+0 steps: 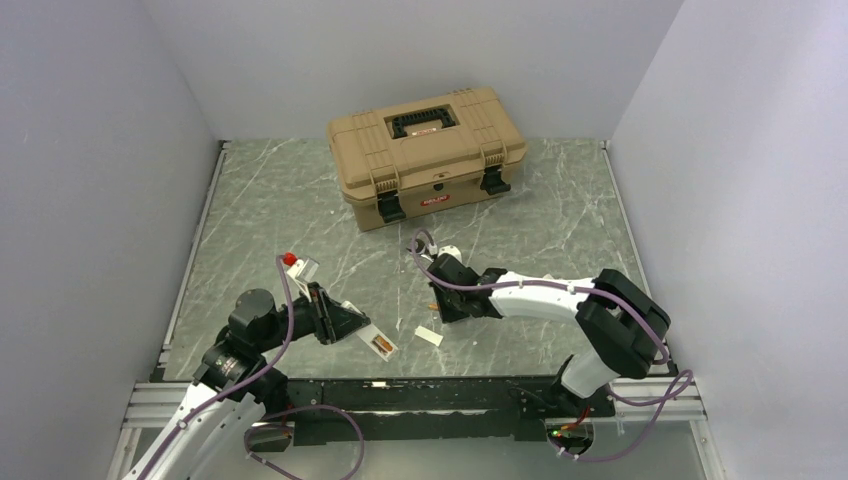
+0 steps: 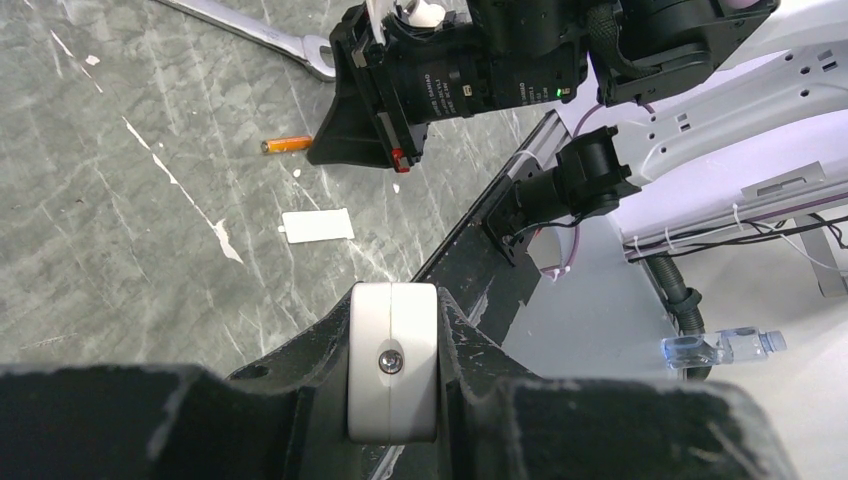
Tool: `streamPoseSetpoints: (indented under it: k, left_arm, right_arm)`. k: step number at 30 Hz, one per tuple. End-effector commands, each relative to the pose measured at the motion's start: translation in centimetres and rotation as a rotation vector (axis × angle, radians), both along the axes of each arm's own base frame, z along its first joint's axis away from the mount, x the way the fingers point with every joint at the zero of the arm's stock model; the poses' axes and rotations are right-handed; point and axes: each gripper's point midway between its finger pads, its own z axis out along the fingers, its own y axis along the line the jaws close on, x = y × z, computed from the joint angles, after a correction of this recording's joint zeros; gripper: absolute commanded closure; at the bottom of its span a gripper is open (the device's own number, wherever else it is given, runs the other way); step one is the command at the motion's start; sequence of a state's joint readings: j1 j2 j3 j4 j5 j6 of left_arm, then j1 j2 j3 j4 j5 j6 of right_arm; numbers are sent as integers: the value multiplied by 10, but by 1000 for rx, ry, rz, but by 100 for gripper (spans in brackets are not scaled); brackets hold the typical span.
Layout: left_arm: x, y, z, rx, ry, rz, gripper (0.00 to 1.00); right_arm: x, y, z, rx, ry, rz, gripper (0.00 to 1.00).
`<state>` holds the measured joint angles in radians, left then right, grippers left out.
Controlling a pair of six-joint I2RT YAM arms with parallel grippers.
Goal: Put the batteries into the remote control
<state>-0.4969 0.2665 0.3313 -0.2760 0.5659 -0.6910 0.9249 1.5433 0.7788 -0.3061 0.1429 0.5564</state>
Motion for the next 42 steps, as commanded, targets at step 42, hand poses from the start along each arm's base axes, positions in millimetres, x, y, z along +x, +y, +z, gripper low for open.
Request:
streamPoseSetpoints:
  k: [42]
  left_arm:
    - [2, 3, 24, -9, -85, 7, 100]
  right_arm:
    - [48, 9, -20, -53, -26, 92, 100]
